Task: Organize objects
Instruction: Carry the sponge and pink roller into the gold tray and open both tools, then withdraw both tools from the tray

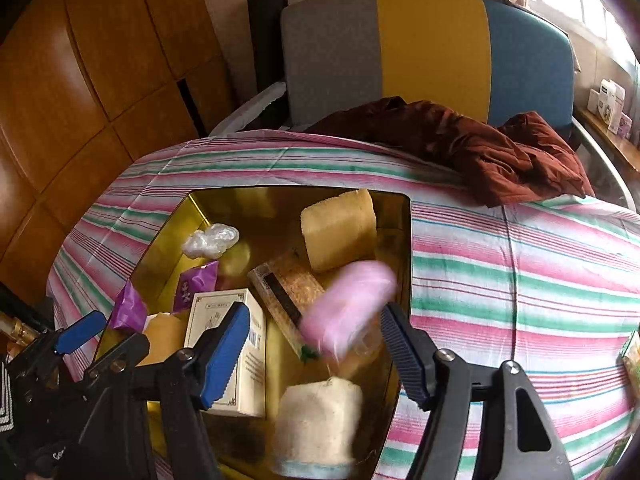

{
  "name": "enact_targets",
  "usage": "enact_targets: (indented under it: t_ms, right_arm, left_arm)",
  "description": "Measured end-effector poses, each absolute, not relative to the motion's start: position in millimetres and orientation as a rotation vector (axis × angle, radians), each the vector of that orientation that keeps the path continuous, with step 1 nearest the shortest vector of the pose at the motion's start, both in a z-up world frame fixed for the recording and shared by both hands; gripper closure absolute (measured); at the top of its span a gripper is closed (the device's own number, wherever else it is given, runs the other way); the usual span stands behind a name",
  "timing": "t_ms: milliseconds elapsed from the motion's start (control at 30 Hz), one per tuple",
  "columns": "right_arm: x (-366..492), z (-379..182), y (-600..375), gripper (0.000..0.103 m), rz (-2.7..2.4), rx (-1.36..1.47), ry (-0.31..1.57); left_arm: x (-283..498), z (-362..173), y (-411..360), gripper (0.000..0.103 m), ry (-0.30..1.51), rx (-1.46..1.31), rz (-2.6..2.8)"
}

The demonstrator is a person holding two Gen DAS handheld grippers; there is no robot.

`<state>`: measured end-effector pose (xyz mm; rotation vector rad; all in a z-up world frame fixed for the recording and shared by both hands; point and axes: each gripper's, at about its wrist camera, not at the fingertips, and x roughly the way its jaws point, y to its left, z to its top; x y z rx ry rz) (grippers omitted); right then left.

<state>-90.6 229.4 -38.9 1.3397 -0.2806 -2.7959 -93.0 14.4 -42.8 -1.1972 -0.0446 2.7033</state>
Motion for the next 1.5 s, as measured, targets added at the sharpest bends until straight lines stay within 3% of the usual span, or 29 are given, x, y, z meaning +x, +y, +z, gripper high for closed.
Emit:
enact_targets:
  t_ms: [800, 1500]
  right_arm:
    - [-23, -28, 246, 0.034, -2.935, 1.308, -0.303]
    - [40, -16, 295, 0.033, -3.055, 1.329, -0.342]
  left_arm:
    - [-52, -18, 33, 0.030, -0.012, -1.075, 2.673]
    - [-24, -14, 90, 0.030, 0.128, -1.010, 2.529]
